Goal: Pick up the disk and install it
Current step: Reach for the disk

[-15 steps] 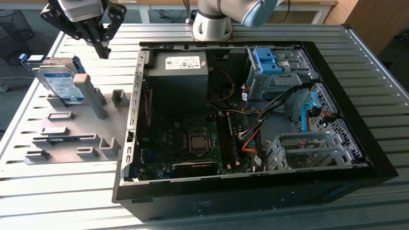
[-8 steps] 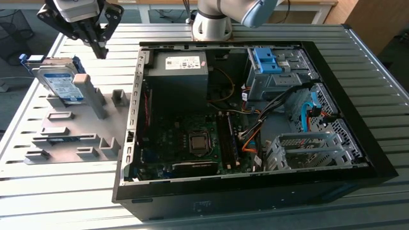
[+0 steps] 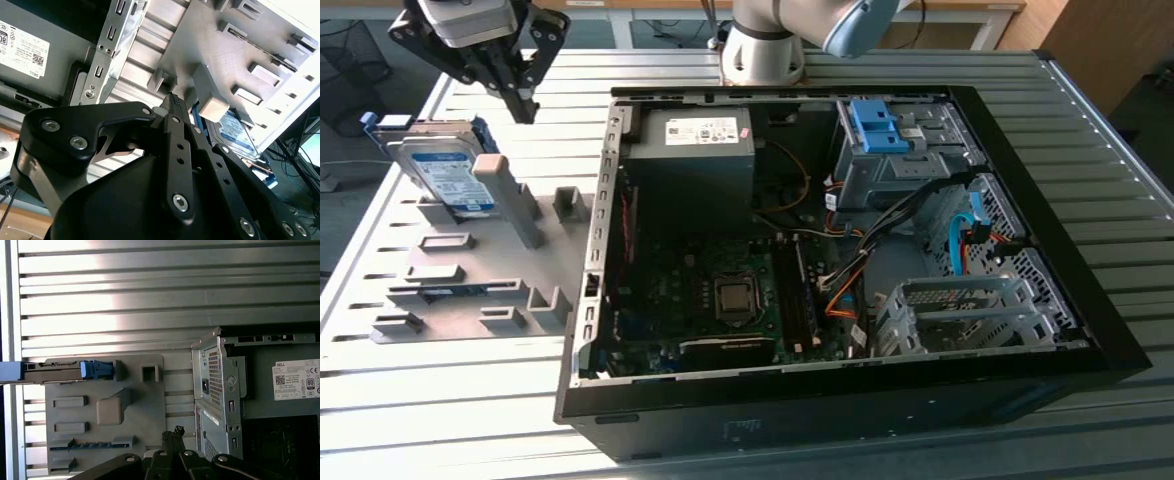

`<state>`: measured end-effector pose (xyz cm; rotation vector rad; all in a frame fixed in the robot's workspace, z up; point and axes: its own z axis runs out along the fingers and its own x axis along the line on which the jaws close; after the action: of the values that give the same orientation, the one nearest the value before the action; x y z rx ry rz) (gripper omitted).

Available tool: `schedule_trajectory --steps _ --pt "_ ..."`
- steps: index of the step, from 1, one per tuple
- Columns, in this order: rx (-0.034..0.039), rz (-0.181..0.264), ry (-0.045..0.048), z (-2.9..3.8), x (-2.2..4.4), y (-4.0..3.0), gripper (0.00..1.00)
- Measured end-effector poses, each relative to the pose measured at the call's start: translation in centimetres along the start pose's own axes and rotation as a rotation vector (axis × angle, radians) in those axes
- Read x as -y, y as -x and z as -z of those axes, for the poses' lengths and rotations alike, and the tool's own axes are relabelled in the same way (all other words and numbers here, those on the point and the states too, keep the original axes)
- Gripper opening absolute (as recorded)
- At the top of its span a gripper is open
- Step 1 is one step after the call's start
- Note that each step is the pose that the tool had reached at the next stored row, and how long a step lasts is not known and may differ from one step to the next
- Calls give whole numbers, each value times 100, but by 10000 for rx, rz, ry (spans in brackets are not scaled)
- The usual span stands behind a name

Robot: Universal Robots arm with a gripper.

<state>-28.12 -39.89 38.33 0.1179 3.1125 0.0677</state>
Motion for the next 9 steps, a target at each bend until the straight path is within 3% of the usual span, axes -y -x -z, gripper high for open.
schedule_trajectory --steps 9 --pt "0 -1 0 -3 7 -89 11"
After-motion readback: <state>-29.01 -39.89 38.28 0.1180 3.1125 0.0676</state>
